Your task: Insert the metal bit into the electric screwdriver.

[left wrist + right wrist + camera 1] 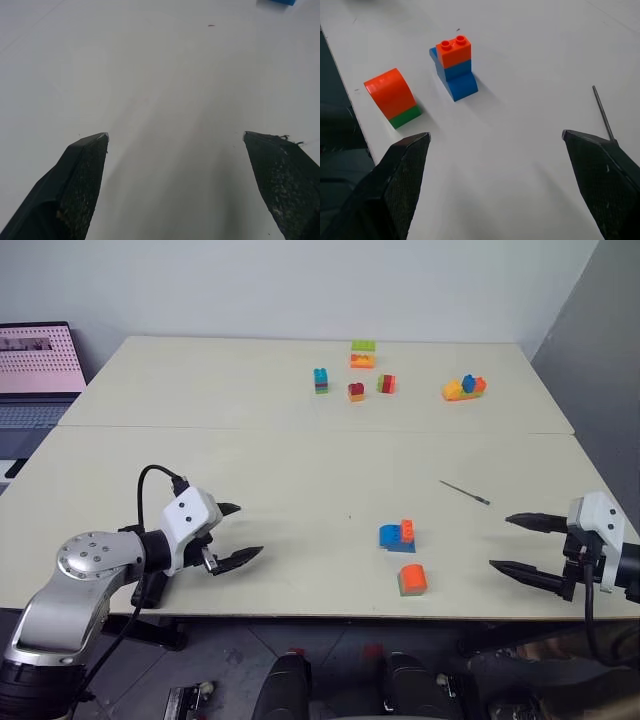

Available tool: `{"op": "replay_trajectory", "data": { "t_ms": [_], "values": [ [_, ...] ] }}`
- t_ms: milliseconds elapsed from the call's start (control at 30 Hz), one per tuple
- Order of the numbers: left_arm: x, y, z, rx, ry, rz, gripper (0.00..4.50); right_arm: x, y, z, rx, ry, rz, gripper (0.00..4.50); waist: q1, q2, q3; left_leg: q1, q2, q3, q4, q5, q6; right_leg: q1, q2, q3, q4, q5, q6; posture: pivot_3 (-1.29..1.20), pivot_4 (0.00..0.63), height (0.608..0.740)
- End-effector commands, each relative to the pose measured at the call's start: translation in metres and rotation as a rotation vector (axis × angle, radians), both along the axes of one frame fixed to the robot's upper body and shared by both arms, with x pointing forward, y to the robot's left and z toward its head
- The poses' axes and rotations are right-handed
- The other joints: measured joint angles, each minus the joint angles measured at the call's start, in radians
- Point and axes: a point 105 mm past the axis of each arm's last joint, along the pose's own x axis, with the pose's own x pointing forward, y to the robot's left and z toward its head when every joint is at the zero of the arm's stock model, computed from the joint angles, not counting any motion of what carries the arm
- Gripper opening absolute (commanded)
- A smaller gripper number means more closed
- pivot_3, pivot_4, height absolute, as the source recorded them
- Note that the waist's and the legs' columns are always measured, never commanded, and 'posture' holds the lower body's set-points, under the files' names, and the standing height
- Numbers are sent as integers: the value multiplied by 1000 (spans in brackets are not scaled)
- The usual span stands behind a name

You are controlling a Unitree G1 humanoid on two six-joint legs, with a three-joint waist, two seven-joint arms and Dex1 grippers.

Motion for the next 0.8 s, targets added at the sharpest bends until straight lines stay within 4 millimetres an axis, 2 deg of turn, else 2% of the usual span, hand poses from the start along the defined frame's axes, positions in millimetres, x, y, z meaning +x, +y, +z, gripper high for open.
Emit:
{"op": "replay_trajectory", "data": {
  "t_ms": [33, 267, 467, 633, 800],
  "values": [
    [-1, -1, 11, 2, -33, -21, 4500, 2, 2, 14, -11, -63, 16, 4444, 0, 0, 0, 0, 0, 0, 0, 0, 0, 0, 0, 0, 0, 0, 0, 0, 150, 740],
    [-3, -7, 23, -27, -87, -53, 4500, 6, 5, 19, -10, -74, 27, 4444, 0, 0, 0, 0, 0, 0, 0, 0, 0, 0, 0, 0, 0, 0, 0, 0, 150, 740],
    [-8, -11, 23, 9, -112, -103, 4500, 8, 11, 30, -9, -95, 58, 4444, 0, 0, 0, 0, 0, 0, 0, 0, 0, 0, 0, 0, 0, 0, 0, 0, 150, 740],
    [-21, -34, 34, -45, -100, -218, 4500, 2, 23, 34, -31, -73, 137, 4444, 0, 0, 0, 0, 0, 1, 0, 0, 0, 0, 0, 0, 0, 0, 0, 0, 150, 740],
    [-47, -59, 36, -62, -18, -398, 4500, -11, 43, 32, -55, -2, 257, 4444, 0, 0, 0, 0, 1, 1, 0, 0, 0, 0, 0, 0, 0, 0, 0, 0, 150, 740]
  ]
}}
